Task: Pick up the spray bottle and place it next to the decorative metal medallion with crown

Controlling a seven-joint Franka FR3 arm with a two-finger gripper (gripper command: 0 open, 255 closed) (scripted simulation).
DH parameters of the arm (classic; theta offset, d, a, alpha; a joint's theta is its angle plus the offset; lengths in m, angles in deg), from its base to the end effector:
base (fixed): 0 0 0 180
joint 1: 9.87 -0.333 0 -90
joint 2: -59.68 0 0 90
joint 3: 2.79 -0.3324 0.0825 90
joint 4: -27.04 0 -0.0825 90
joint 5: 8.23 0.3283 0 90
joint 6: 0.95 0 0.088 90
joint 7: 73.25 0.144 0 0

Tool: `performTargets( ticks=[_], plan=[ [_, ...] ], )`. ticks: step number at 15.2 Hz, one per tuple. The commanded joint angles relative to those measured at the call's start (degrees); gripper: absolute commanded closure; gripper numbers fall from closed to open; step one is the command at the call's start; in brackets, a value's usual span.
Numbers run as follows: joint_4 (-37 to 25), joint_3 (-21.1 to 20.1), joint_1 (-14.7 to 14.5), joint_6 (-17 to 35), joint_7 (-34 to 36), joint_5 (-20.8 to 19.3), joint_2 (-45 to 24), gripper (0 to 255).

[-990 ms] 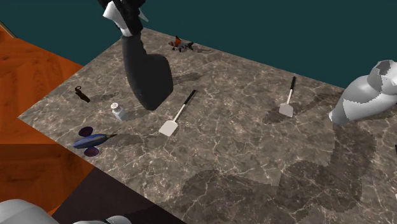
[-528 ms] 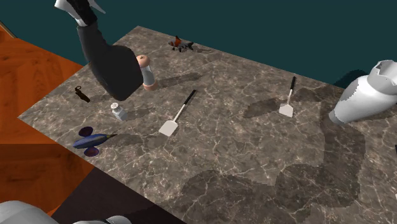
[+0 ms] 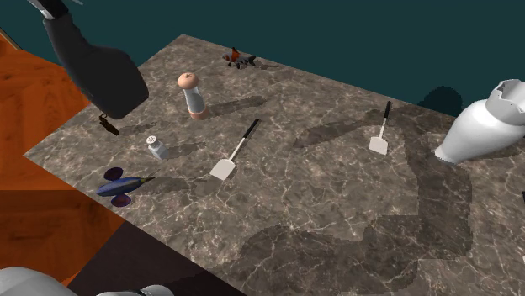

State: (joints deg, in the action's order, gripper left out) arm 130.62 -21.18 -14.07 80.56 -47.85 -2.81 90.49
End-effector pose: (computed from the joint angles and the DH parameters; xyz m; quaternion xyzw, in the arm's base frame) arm 0.2626 0.1752 0.6944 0.9969 -0.0306 0.0722 0.0074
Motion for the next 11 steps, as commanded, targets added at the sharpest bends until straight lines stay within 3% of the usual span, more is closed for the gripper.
performTargets(
  ticks=[1, 11],
  plan=[
    [-1.8, -2.7, -0.3, -0.2, 3.2, 0.5, -1.4, 255],
    [-14.9, -18.3, -0.9, -0.9, 20.1, -1.6, -13.9, 255]
  ],
)
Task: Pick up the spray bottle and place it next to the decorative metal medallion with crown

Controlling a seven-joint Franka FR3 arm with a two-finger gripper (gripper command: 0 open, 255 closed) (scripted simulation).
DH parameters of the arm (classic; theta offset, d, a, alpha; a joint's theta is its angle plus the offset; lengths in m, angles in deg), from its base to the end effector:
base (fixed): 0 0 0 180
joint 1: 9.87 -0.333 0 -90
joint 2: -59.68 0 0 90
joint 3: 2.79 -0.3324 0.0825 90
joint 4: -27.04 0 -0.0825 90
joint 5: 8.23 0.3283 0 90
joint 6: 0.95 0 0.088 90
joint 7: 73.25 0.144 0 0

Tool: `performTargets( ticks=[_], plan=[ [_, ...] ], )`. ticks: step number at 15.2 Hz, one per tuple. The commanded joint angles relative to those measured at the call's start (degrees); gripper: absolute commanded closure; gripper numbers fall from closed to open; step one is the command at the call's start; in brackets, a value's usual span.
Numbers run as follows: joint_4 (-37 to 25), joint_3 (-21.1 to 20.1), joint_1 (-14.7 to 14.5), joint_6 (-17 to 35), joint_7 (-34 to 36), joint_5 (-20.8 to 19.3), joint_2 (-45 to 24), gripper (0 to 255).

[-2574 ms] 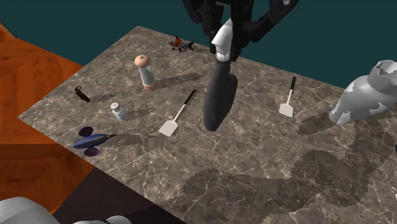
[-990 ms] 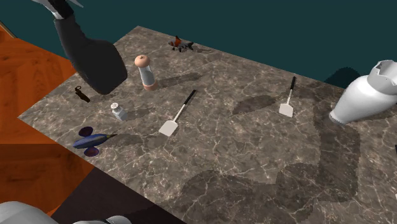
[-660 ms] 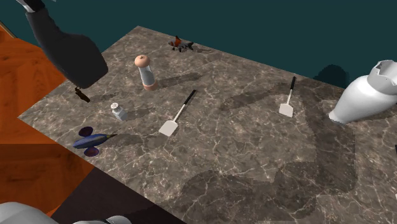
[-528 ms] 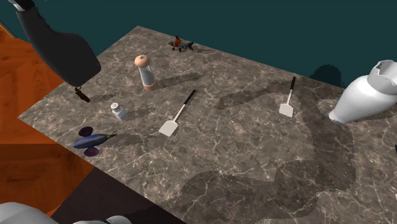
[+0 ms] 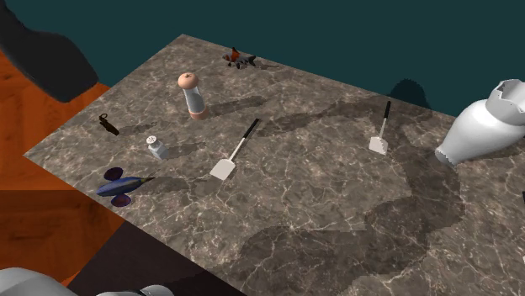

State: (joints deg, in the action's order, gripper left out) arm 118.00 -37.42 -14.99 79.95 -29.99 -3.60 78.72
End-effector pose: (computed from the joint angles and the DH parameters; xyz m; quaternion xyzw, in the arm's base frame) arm 0.2531 0.3033 0.6967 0.9969 -0.0305 0.0725 0.0083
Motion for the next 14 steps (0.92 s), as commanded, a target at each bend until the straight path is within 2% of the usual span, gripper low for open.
performTargets(
  ticks=[1, 4, 7, 14],
  plan=[
    [-4.0, -4.0, -0.1, -0.5, 4.3, -1.7, -4.0, 255],
    [-10.2, -10.4, -0.8, -1.6, 10.9, -6.0, -10.8, 255],
    [-17.2, -16.5, -3.6, -3.6, 18.2, -12.8, -19.4, 255],
    [-7.0, -13.8, -2.4, 3.4, 15.9, -8.3, -14.0, 255]
  ],
)
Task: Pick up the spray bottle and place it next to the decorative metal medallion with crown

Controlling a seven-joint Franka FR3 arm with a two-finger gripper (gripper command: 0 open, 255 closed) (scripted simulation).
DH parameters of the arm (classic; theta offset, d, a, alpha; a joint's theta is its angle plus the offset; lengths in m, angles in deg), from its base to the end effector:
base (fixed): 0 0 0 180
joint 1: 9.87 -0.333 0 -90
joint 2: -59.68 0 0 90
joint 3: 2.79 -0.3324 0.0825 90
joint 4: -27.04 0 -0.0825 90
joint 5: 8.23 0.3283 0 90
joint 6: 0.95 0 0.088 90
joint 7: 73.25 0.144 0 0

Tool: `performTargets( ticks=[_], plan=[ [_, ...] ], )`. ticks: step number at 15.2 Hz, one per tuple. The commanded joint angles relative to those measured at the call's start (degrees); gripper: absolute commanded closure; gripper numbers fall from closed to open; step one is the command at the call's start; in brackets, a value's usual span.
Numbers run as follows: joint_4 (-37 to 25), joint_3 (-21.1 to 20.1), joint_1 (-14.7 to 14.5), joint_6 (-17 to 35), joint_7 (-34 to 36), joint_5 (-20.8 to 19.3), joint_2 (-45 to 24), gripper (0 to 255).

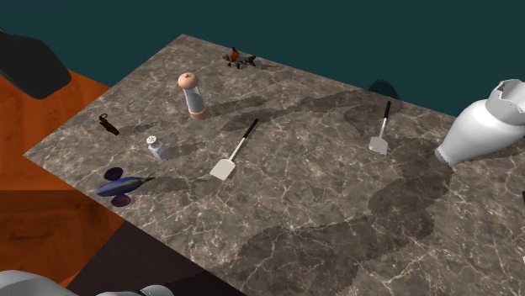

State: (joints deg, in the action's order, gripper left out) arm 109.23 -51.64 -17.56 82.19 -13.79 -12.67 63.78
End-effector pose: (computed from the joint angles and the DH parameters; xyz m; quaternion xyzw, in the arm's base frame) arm 0.2551 0.3965 0.6724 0.9969 -0.0310 0.0722 0.0075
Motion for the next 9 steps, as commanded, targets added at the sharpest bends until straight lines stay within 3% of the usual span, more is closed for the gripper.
performTargets(
  ticks=[1, 9],
  plan=[
    [3.0, 0.6, 0.2, 2.1, -0.6, 1.2, 1.6, 255],
    [12.3, 2.1, 0.3, 8.9, -1.9, 3.9, 5.2, 255]
  ],
)
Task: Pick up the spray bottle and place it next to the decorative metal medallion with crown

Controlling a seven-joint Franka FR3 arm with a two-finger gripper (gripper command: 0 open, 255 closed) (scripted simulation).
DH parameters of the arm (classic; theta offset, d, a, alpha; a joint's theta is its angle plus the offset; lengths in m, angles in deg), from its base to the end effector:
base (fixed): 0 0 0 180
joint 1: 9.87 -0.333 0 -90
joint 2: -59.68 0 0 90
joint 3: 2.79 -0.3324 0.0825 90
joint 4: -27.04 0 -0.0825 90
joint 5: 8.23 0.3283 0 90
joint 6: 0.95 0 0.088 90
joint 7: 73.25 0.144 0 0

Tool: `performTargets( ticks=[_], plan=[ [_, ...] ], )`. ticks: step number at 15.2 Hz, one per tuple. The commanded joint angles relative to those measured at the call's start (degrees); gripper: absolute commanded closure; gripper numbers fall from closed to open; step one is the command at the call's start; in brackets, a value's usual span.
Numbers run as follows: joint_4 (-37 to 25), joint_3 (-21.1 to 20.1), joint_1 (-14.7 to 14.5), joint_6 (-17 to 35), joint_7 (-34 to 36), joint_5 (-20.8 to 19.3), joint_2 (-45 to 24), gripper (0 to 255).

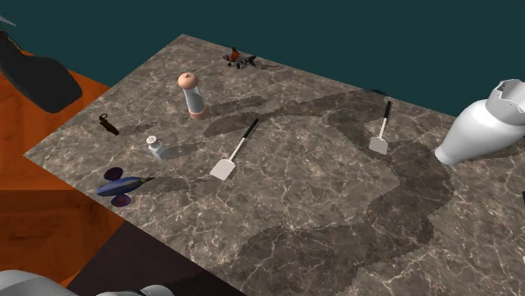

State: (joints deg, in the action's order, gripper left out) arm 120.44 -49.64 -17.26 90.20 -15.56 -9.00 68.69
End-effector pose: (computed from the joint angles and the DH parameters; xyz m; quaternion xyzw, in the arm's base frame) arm 0.2495 0.3970 0.6314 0.9969 -0.0312 0.0721 0.0075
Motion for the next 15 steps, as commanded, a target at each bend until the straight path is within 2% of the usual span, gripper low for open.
performTargets(
  ticks=[1, 15],
  plan=[
    [2.1, 0.3, 0.0, 1.7, -0.2, 0.5, 0.7, 255],
    [14.9, 0.7, -0.6, 12.7, -0.6, 2.2, 3.1, 255]
  ],
)
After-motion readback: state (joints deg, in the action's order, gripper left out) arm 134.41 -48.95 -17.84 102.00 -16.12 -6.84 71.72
